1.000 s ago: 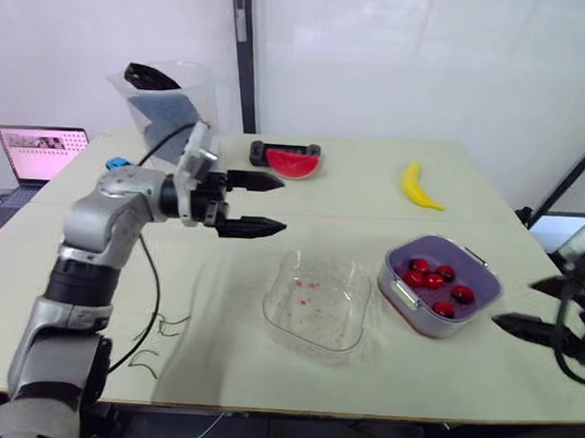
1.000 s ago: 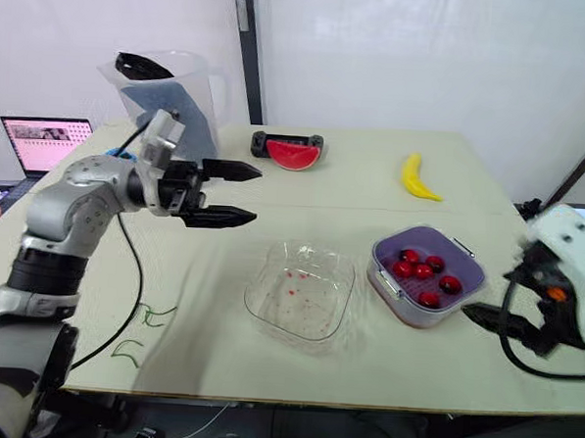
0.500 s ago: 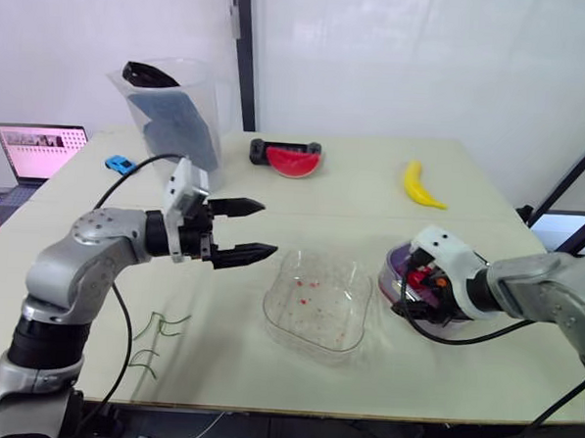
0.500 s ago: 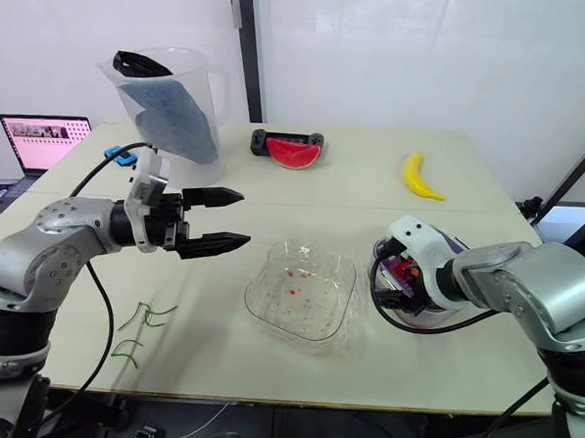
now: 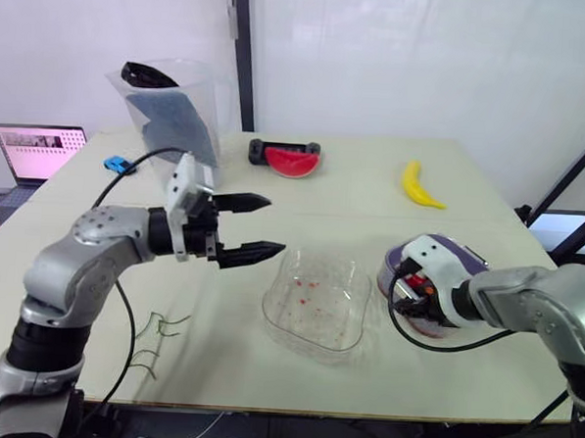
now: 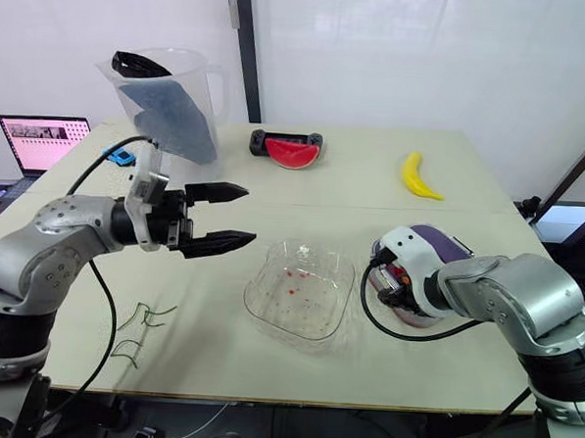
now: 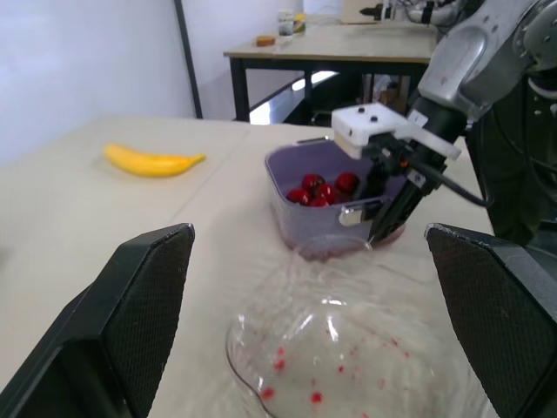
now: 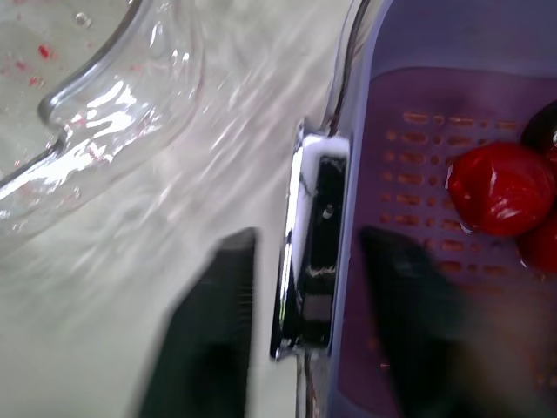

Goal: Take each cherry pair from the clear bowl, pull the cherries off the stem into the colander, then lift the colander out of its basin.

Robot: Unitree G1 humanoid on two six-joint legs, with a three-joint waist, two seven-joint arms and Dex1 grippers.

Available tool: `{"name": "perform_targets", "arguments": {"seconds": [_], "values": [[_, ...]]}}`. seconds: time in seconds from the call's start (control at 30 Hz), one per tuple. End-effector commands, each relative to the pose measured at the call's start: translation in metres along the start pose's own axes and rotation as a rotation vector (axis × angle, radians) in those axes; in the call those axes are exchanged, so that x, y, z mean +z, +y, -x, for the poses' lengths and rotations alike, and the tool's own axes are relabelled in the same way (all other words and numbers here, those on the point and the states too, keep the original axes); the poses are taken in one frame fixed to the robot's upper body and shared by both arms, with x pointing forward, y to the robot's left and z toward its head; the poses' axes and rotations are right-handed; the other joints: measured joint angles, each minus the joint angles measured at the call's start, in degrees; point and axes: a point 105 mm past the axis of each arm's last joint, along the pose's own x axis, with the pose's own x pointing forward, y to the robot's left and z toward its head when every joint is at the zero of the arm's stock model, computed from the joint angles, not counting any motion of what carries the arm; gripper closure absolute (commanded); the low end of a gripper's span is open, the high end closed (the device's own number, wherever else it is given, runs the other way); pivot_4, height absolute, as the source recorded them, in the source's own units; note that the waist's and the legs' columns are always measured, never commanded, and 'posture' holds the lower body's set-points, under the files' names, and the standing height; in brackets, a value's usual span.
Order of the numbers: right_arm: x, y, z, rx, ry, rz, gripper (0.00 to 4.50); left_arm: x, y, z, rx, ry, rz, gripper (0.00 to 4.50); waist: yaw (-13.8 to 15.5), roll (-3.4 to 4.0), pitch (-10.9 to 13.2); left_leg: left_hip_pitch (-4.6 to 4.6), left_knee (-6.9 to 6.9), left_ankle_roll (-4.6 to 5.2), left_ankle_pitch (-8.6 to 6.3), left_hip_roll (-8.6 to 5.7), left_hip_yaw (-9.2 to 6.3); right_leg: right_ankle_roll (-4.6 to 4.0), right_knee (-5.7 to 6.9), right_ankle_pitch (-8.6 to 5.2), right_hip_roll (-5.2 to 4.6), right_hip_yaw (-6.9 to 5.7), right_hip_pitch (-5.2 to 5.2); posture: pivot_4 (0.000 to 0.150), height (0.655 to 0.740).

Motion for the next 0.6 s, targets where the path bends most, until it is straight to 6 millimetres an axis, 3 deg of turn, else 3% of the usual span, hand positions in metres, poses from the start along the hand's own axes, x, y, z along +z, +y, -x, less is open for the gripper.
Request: {"name": "perform_targets", "arguments": {"seconds": [0.03,0.23,0.6], "values": [[0.015,-0.002,0.012,-0.017,-0.077,0.003,4.29,0.006,0.0,-0.003,-0.008,-0.023,-0.041,0.0,-0.1,0.0,0.0,0.0,0.0,0.0,0.0,0.0,0.0,0.0,0.01,0.0,0.0,0.0,0.0,0.15,0.74],[0.02,0.0,0.022,-0.005,-0.097,0.023,4.26,0.008,-0.002,-0.012,-0.033,-0.056,-0.041,0.0,-0.2,0.0,0.0,0.0,0.0,0.0,0.0,0.01,0.0,0.0,0.04,0.0,0.01,0.0,-0.02,0.15,0.74],[0.007,-0.003,0.044,-0.05,-0.038,0.093,4.26,0.004,0.006,-0.03,-0.076,-0.105,-0.04,0.0,0.2,0.0,0.0,-0.02,0.03,0.03,-0.01,0.0,0.0,0.0,0.02,0.0,0.01,-0.01,0.0,0.15,0.74]]}}
